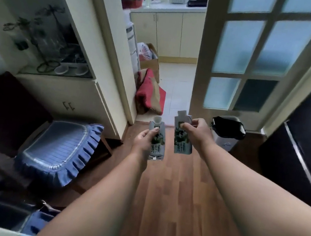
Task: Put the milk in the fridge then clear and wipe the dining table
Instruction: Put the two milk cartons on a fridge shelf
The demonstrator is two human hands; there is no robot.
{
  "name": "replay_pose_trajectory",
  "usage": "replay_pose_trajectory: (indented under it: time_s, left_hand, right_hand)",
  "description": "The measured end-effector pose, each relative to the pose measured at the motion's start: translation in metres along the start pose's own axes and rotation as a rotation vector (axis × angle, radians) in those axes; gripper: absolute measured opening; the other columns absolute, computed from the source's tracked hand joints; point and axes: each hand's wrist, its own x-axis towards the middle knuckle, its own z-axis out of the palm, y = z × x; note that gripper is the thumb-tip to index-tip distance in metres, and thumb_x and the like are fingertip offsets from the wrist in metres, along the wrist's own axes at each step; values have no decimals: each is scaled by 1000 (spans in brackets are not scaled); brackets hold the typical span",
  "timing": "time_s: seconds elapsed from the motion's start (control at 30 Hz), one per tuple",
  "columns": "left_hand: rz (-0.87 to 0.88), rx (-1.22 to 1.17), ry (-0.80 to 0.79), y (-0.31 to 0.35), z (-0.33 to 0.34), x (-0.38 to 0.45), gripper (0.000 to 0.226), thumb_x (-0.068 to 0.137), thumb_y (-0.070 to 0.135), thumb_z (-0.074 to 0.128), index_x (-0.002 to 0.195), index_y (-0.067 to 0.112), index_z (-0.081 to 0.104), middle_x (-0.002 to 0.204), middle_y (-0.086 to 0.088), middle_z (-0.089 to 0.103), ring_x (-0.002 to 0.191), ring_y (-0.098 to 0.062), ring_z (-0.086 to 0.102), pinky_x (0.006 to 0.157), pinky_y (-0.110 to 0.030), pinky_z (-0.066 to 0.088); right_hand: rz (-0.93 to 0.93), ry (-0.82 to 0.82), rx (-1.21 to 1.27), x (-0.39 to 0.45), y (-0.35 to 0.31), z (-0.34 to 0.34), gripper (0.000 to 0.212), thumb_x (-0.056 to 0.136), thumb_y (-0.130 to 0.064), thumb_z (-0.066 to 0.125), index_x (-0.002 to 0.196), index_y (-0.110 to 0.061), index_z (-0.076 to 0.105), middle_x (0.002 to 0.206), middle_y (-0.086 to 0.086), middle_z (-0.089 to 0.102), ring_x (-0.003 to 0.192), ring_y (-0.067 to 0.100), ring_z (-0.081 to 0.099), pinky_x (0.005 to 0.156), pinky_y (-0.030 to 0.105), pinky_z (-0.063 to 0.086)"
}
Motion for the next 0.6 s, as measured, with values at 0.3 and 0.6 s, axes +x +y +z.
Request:
replay_pose_trajectory:
  time_s: [0.3, 0.6]
  left_hand:
    - [-82, -13, -209, 3, 123, 25, 32, 86, 38, 65, 113, 21, 64, 106, -13, 67, 96, -32, 62, 75, -42, 53]
    - [-91, 239, -486, 17, 190, 67, 33, 98, 47, 48, 125, 28, 52, 115, -8, 64, 103, -30, 63, 83, -44, 56]
  right_hand:
    - [104, 229, 173, 32, 19, -98, 49, 64, -53, 69, 97, -19, 58, 98, 6, 70, 91, 27, 68, 81, 48, 57]
    - [83, 426, 366, 63, 8, -121, 19, 87, -24, 69, 95, -13, 57, 94, 11, 68, 78, 22, 64, 70, 35, 55]
